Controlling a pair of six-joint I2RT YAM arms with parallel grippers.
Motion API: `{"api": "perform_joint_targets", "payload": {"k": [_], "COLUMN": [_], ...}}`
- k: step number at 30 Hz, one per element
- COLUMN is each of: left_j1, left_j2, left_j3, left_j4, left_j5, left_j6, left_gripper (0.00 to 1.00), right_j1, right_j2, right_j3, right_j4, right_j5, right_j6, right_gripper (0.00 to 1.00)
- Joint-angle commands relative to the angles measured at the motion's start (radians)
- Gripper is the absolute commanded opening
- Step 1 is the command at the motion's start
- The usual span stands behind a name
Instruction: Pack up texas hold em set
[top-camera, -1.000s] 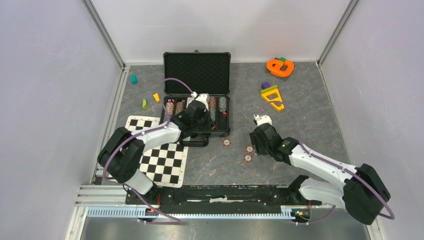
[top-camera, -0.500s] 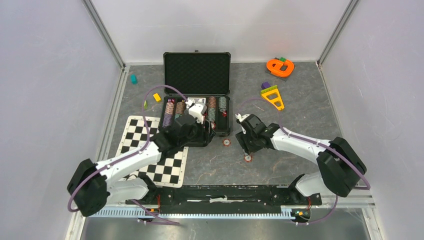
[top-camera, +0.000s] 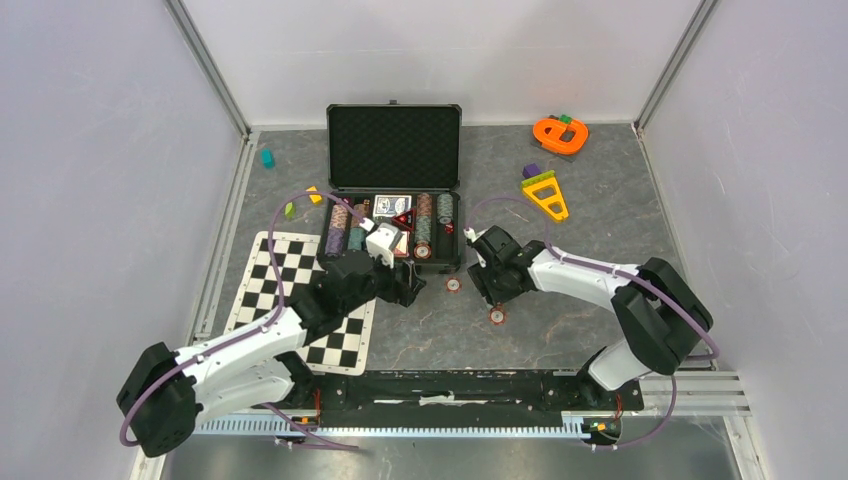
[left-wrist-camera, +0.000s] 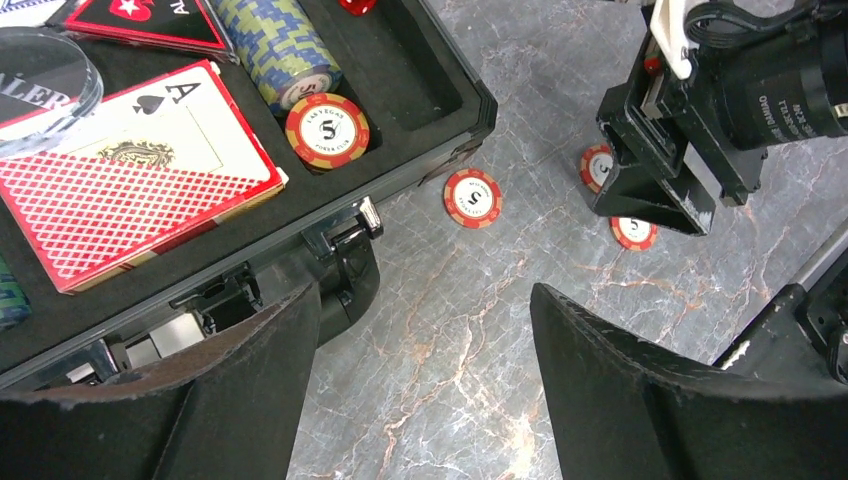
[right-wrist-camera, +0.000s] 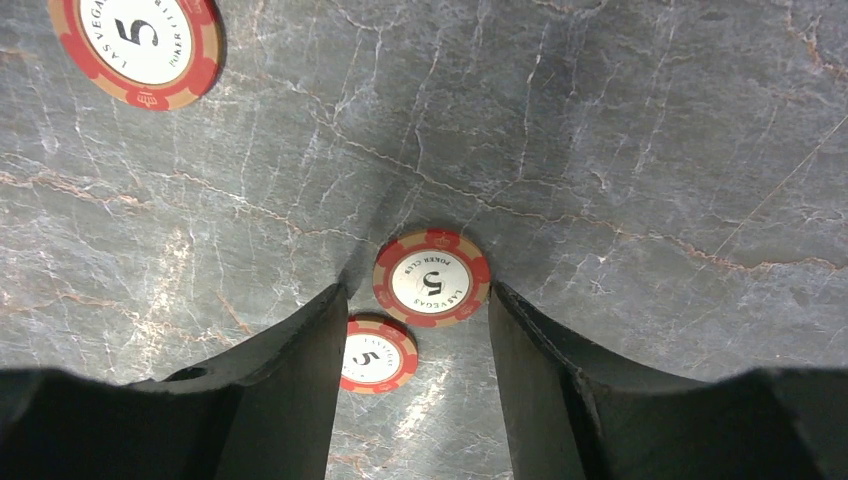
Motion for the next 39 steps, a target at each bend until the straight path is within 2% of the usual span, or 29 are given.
{"api": "perform_joint_targets", "payload": {"k": [1,7,15,32,35,38,39], "left_j1": [-0.005,-0.006,-0.006,-0.006,-0.006,-0.006,-0.006], "left_j2": [-0.033,-0.075,-0.120,-0.070,-0.072,-0.069,-0.058], "left_j3": [-0.014,-0.046,-0.072,-0.064,-0.063,-0.064,-0.064], "left_j4": [0.104,0.133,0.145,0.176,0.173,0.176,0.182], "left_j5": [0.039,0.063,0.063,0.107,0.112,0.122,0.124], "left_j6": [0.051,0.045,0.043,0.040,0.037,0.033,0.031], "left_gripper": [0.83,0.83,0.84,0.85,0.86,0.88,0.89], "right_j1": [-0.002,-0.049,-0.054,-0.051,-0.051,-0.051,-0.051], "right_j2": [0.032,0.055,0.047,-0.058,-0.052,-0.047,-0.053], "right_j3": [0.021,0.015,0.016,0.102,0.102,0.099,0.100], "right_j4": [0.011,0.024,0.003,-0.044,-0.047,-0.059,-0.063], "right_j5": [0.012,-0.057,-0.047,-0.051,-0.049,-0.011,0.014], "right_j6": [0.003,-0.016,-0.019,-0.027,-0.030,-0.032,-0.033], "right_gripper": [0.59,0.59,0.41,0.39,0.43,0.62,0.65]}}
